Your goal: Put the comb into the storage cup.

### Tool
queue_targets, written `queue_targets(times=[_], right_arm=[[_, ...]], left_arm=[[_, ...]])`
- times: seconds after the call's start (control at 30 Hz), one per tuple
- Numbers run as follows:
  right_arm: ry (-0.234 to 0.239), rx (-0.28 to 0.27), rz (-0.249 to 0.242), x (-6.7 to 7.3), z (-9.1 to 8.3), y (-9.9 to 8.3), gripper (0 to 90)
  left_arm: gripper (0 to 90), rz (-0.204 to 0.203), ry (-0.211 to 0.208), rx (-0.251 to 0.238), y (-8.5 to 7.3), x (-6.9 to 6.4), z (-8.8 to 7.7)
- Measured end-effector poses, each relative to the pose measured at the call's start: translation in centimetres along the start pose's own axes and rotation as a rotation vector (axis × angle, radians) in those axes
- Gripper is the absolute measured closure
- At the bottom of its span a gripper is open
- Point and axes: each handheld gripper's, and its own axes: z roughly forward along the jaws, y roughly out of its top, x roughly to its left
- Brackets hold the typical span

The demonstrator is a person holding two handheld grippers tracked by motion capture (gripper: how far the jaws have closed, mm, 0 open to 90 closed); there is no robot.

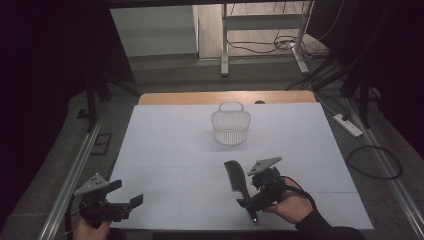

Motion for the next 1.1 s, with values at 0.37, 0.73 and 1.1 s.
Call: queue_targets(times=[0.37,0.73,1.1], right_arm=[[0.015,0.031,-0.034,0.9,1.4,1.1,0.0],[0.018,0.053,-0.052,1.2,2.3,1.6,8.2],[0.078,0.054,-0.105,0.3,2.2,1.6,70.3]], left_arm=[[0.3,-0.001,-0.003,0.0,0.0,0.0,0.0],[0.3,-0.001,-0.006,-0.001,0.0,0.1,0.0],[0.3,0.0,-0.007,0.0,0.0,0.1,0.0]])
